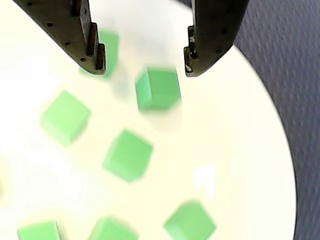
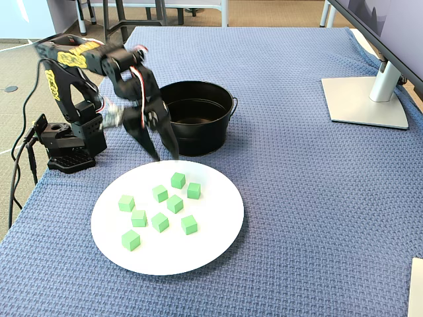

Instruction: Pick up the green cubes from the white plate and place them in the black recipient

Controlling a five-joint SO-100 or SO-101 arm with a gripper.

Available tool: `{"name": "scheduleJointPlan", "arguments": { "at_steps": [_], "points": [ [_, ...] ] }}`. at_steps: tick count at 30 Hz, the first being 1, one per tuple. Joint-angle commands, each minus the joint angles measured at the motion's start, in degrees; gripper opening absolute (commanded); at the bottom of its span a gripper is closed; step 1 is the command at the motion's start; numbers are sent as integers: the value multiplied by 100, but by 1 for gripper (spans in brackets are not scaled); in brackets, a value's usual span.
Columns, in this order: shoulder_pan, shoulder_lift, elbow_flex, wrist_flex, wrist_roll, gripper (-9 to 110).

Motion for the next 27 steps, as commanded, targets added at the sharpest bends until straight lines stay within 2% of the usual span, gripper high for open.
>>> {"name": "scheduleJointPlan", "arguments": {
  "at_steps": [1, 6, 12, 27],
  "points": [
    [360, -1626, -1591, -53, 176, 13],
    [466, -2206, -2294, 167, 255, 14],
    [105, -1881, -1679, -149, 79, 18],
    [53, -1916, -1433, -79, 237, 17]
  ]
}}
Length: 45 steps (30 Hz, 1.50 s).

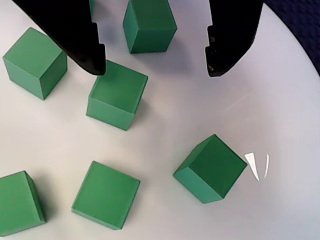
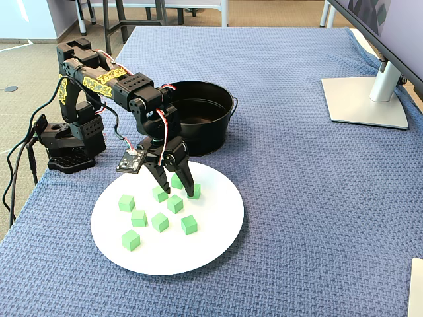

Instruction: Pick up the green cubes from the white plate and place them in the black recipient

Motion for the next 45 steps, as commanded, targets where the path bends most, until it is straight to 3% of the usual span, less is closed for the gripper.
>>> {"name": "scheduleJointPlan", "arguments": {
  "at_steps": [1, 18, 45],
  "points": [
    [-18, 202, -35, -53, 35, 17],
    [290, 334, 580, -325, 1099, 13],
    [-167, -492, -158, -246, 1090, 8]
  ]
}}
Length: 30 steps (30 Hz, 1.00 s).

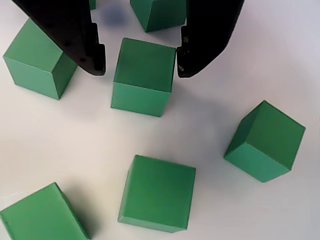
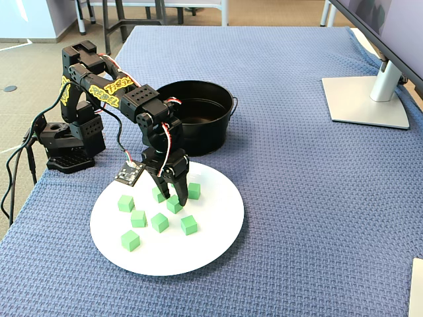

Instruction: Pick up the green cubes from the white plate and place them in the black recipient

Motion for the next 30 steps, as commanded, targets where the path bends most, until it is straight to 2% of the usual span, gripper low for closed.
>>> {"name": "scheduleJointPlan", "arguments": {
  "at_steps": [1, 6, 14, 22, 26, 30],
  "points": [
    [-79, 123, -237, -79, 70, 7],
    [-44, 132, -237, -88, 97, 0],
    [26, 167, -272, 44, 141, 0],
    [62, 1793, -272, 721, 281, 0],
    [-334, 2725, -299, 1266, 492, 0],
    [-1213, 3621, -141, 1670, 809, 0]
  ]
}}
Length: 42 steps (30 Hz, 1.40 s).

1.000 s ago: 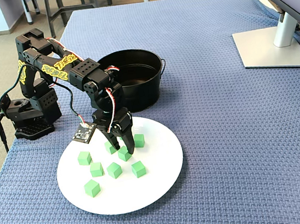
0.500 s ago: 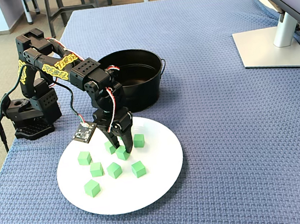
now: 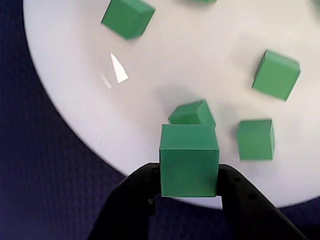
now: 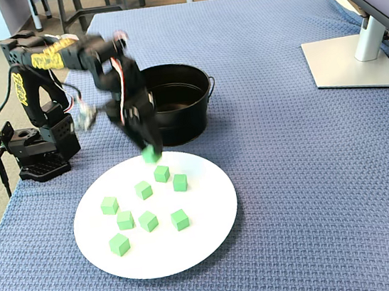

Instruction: Pick up the green cubes from the white plate and place them in the black recipient

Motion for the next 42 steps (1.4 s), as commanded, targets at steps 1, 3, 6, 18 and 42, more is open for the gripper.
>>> {"name": "scheduleJointPlan", "arguments": {
  "at_steps": [1, 3, 6, 18, 42],
  "points": [
    [-861, 1222, -62, 378, 343, 0],
    [-1494, 1635, 149, 439, 527, 0],
    [-2443, 1951, 281, 466, 712, 0],
    [-4614, 387, 554, -580, 1450, 0],
    [-2461, 176, -2883, 1863, 185, 11]
  ]
}}
